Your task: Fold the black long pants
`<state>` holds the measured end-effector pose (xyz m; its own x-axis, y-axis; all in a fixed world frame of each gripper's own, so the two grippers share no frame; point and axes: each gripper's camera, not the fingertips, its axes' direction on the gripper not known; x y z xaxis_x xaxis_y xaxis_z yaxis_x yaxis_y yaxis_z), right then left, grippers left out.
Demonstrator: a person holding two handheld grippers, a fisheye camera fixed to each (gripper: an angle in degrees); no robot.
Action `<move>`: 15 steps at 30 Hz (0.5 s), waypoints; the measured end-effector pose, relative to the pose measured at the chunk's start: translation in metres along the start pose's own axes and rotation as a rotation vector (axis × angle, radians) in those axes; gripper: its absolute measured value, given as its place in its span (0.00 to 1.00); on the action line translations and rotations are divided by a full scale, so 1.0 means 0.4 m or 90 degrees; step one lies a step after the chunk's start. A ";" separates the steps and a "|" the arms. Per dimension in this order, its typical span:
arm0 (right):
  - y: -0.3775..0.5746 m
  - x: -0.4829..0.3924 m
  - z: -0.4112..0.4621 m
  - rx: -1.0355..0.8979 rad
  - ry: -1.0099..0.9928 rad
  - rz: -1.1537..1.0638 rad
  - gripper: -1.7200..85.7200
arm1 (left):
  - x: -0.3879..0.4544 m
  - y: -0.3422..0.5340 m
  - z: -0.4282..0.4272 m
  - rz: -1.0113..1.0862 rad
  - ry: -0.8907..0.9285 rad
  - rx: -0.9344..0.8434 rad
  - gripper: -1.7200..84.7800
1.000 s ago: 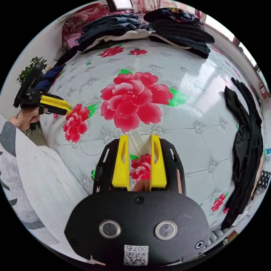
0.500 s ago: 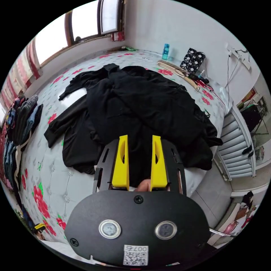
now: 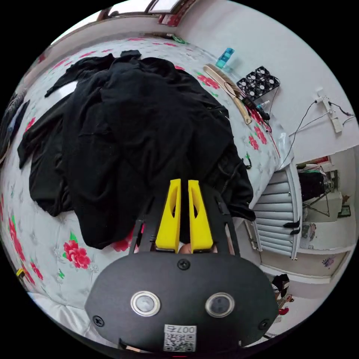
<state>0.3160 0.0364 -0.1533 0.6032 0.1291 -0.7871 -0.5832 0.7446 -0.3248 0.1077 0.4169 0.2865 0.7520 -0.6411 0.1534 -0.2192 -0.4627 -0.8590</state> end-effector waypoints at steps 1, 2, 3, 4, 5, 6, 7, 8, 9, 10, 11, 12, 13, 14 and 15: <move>0.011 -0.018 -0.032 0.025 -0.034 -0.015 0.04 | -0.011 0.004 -0.006 -0.001 0.002 0.004 0.10; 0.036 -0.062 -0.092 0.062 -0.096 -0.046 0.03 | -0.022 0.009 -0.012 -0.001 0.005 0.009 0.10; 0.065 -0.119 -0.142 0.083 -0.132 -0.074 0.03 | -0.027 0.012 -0.015 0.000 0.006 0.013 0.10; 0.082 -0.152 -0.163 0.090 -0.141 -0.095 0.03 | -0.038 0.019 -0.022 0.004 0.008 0.021 0.10; 0.119 -0.223 -0.201 0.096 -0.179 -0.145 0.03 | -0.050 0.029 -0.029 0.006 0.012 0.031 0.10; 0.164 -0.296 -0.240 0.106 -0.230 -0.185 0.02 | -0.058 0.034 -0.033 0.006 0.016 0.036 0.10; 0.185 -0.333 -0.257 0.107 -0.254 -0.204 0.02 | -0.073 0.044 -0.042 0.005 0.024 0.046 0.10; 0.230 -0.417 -0.291 0.101 -0.320 -0.258 0.02 | -0.086 0.058 -0.051 0.004 0.029 0.059 0.10; 0.279 -0.509 -0.328 0.098 -0.368 -0.306 0.02 | -0.093 0.067 -0.057 -0.001 0.031 0.069 0.09; 0.304 -0.557 -0.348 0.097 -0.386 -0.331 0.02 | -0.106 0.088 -0.066 -0.003 0.060 0.079 0.08; 0.355 -0.654 -0.387 0.086 -0.426 -0.384 0.02 | -0.112 0.101 -0.071 0.000 0.085 0.086 0.08; 0.408 -0.752 -0.427 0.075 -0.479 -0.440 0.02 | -0.123 0.135 -0.083 0.005 0.138 0.109 0.08; 0.437 -0.801 -0.446 0.067 -0.508 -0.472 0.02 | -0.138 0.177 -0.097 0.004 0.178 0.137 0.08; 0.500 -0.907 -0.485 0.043 -0.562 -0.536 0.02 | -0.158 0.230 -0.115 0.001 0.211 0.173 0.09; 0.564 -1.013 -0.524 0.008 -0.623 -0.594 0.02 | -0.171 0.259 -0.124 -0.001 0.224 0.192 0.09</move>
<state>-0.1740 0.0149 -0.0177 0.9083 -0.0176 0.4179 0.2548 0.8155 -0.5196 0.0028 0.3823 0.2113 0.4839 -0.8333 0.2671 0.0125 -0.2986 -0.9543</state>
